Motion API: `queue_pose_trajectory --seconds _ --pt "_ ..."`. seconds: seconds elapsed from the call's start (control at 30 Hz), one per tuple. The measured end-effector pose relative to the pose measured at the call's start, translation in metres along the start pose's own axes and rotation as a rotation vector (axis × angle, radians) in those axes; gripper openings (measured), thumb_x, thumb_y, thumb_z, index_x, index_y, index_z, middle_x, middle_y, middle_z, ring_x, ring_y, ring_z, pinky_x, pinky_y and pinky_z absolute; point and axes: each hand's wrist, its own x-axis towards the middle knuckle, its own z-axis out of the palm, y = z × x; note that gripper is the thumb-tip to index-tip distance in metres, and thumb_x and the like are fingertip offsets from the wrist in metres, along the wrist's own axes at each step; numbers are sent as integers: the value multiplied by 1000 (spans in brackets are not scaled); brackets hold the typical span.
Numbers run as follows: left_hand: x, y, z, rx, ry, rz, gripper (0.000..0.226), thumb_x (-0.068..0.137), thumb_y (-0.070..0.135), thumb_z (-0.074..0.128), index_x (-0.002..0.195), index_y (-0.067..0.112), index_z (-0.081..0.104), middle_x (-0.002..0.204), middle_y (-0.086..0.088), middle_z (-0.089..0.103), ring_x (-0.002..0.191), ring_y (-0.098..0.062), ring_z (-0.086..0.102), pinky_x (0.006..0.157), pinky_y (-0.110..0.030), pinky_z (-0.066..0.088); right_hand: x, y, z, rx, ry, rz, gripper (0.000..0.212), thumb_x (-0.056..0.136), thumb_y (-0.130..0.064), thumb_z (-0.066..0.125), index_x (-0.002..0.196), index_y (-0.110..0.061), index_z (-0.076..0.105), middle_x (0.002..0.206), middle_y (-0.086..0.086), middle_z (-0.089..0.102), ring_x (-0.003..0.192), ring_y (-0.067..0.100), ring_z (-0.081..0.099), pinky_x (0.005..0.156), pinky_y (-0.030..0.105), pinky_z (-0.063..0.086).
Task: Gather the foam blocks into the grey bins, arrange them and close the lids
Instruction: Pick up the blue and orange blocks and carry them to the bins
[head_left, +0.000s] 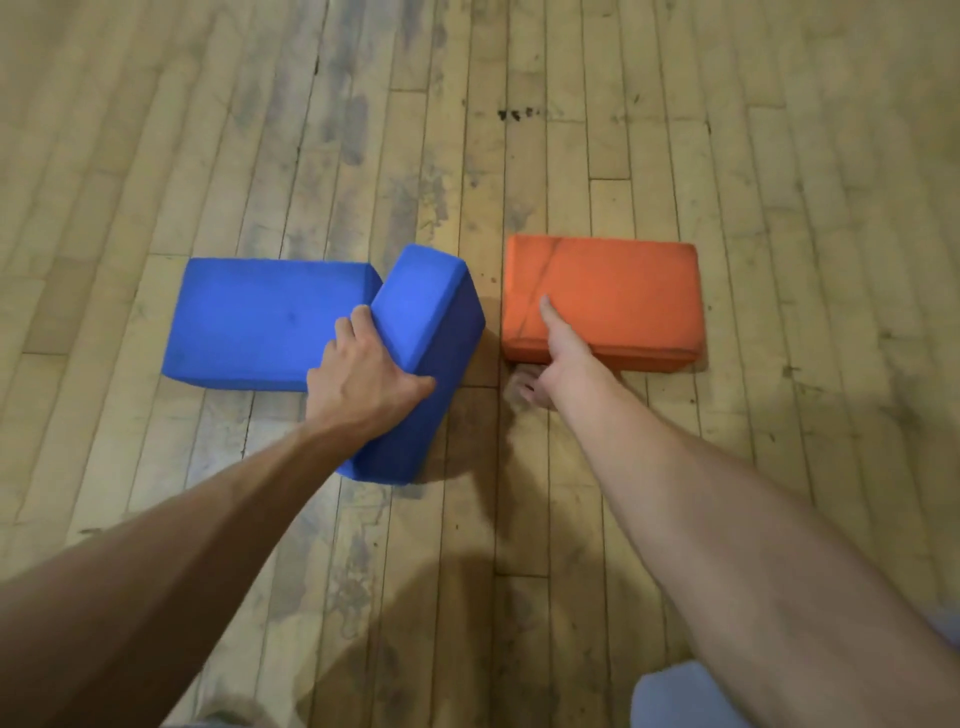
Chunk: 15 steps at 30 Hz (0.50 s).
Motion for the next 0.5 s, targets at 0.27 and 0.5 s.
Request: queue_pose_trajectory --seconds 0.27,0.5 --pt "14 -14 -9 -57 -86 5 77 69 47 75 122 11 33 118 -7 41 106 -34 50 82 -46 44 6 9 -30 -135 387 -483 108 59 -46 86 138 -4 26 126 4 53 110 23 55 98 34 45" --pt "3 -5 4 2 18 50 78 68 45 75 123 9 34 110 -8 42 104 -34 52 80 -47 46 -28 24 -50 -863 636 -989 106 64 -53 80 144 -8 26 140 11 37 128 29 41 104 40 40"
